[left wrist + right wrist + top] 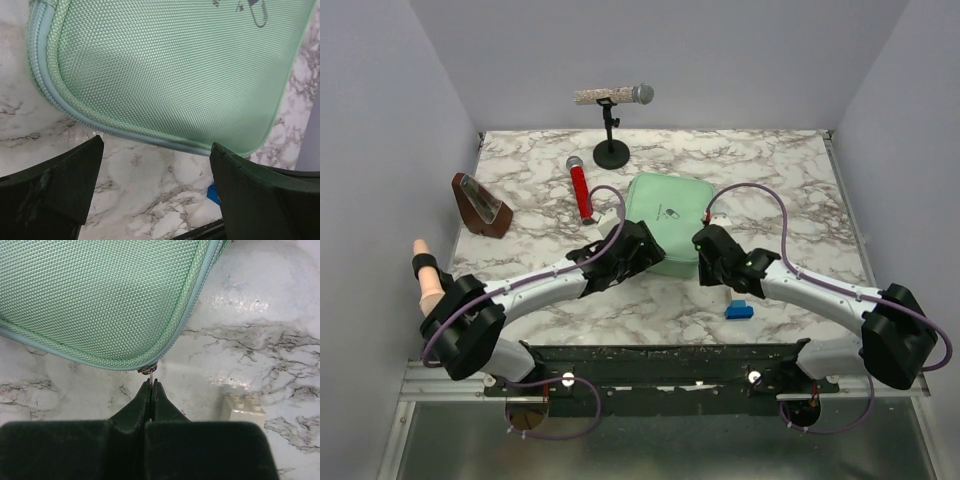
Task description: Organize the medicine kit
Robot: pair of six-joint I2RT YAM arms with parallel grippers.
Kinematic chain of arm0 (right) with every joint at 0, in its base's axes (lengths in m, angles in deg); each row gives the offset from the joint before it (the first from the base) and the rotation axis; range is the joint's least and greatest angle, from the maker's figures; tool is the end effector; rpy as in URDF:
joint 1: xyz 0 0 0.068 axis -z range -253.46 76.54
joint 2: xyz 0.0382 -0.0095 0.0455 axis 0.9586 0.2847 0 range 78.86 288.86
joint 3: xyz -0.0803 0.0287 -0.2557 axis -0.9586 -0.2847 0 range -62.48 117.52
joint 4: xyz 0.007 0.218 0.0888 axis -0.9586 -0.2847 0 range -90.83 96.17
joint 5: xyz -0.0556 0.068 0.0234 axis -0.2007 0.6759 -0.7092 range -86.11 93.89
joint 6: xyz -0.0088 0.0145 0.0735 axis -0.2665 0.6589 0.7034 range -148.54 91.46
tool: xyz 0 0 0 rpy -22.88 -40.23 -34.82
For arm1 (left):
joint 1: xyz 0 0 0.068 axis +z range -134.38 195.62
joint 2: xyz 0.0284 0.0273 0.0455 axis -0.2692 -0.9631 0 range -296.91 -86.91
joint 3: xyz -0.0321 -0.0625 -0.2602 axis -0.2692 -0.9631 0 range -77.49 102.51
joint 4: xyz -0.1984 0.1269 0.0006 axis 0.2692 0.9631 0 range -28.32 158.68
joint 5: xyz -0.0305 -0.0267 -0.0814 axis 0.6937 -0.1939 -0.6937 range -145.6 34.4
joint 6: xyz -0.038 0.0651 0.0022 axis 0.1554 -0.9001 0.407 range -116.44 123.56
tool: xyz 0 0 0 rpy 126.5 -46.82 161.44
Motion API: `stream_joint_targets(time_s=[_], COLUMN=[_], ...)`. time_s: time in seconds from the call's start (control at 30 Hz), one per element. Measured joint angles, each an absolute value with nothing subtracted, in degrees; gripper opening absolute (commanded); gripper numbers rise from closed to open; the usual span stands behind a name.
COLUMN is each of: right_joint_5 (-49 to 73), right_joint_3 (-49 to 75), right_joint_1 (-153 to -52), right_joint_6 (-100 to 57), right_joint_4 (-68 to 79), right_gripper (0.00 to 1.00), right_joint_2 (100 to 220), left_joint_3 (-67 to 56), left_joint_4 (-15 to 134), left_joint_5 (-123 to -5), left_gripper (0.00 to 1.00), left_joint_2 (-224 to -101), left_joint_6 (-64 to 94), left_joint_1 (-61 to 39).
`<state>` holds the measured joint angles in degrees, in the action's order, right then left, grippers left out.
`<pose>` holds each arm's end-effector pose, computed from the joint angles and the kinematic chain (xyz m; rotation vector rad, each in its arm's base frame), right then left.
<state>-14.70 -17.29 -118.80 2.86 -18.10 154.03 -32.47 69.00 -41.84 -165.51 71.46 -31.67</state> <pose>0.1900 0.1633 0.1999 -0.1691 2.4507 0.1763 0.2046 -0.1993 0.2099 -0.5553 2.3198 -0.7644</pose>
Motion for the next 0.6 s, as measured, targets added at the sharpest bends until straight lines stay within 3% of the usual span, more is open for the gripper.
stream_joint_targets(time_s=[0.13,0.23,0.5,0.6], right_joint_5=[-14.8,-15.6,-17.3,-17.3], right_joint_3=[-16.6,-15.5,-7.7,-6.5], right_joint_1=[-119.6,-121.2,-128.0,-128.9], right_joint_6=[2.9,2.9,2.6,2.5], right_joint_4=[-18.9,-19.7,-20.8,-20.5], right_gripper=[0.01,0.0,0.01,0.01], right_joint_2=[154.6,155.6,163.7,164.9], left_joint_3=[-30.7,-30.3,-30.7,-31.9], left_joint_4=[68.8,68.6,67.1,65.0], left_joint_5=[-41.8,-42.3,-45.2,-46.5], left_gripper=[0.98,0.9,0.53,0.19], left_joint_2=[-170.5,-171.1,-170.5,-169.6], left_joint_6=[70.5,69.3,64.2,63.0], left_joint_1=[-31.2,-30.3,-22.6,-18.9])
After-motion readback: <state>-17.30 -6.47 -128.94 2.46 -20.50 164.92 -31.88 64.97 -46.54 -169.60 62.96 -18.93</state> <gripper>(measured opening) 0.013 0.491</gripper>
